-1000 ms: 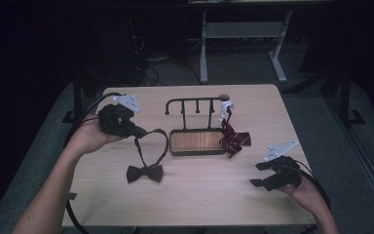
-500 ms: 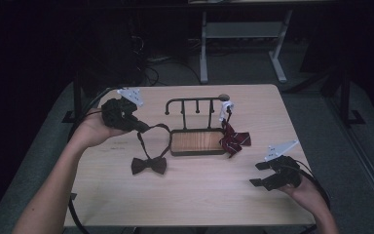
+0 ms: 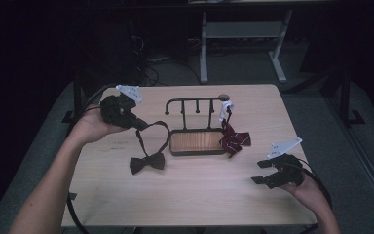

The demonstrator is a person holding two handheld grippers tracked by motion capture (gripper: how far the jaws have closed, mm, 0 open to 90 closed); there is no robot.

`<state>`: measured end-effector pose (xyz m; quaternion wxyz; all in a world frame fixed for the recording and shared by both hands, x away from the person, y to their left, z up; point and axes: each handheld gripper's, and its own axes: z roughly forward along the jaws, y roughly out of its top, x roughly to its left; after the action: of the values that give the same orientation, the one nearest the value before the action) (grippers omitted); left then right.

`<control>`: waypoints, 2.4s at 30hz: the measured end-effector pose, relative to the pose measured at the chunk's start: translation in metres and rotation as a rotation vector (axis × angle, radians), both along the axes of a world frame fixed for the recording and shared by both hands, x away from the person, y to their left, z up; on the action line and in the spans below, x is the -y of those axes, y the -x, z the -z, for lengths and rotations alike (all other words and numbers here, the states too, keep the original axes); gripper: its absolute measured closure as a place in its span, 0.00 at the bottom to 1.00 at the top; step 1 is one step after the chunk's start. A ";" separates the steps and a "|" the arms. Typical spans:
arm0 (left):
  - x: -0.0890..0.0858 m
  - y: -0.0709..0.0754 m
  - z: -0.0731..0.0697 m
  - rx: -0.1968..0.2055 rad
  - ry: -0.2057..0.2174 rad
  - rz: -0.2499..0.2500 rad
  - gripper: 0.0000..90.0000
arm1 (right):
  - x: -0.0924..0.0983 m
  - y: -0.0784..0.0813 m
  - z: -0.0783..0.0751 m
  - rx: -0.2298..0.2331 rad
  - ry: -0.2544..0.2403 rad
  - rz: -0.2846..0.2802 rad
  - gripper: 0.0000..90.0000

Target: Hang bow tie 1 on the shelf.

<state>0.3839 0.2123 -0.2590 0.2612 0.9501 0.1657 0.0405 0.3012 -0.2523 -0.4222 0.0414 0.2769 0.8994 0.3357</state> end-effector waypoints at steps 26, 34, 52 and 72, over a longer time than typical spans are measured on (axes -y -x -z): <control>0.001 -0.008 -0.008 -0.003 -0.006 0.003 1.00 | 0.003 0.000 -0.001 0.004 -0.001 0.010 0.37; 0.003 -0.012 -0.009 -0.005 -0.009 -0.001 1.00 | 0.003 0.001 0.000 0.006 0.000 0.006 0.37; 0.015 -0.030 -0.015 0.002 -0.021 -0.029 1.00 | 0.005 0.002 0.001 0.002 -0.011 0.000 0.37; 0.016 -0.055 -0.012 -0.010 -0.033 -0.098 1.00 | 0.006 0.002 0.001 0.001 -0.006 -0.002 0.37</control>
<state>0.4387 0.1965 -0.2468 0.2425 0.9452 0.2126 0.0512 0.2991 -0.2580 -0.4235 0.0406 0.2763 0.8985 0.3387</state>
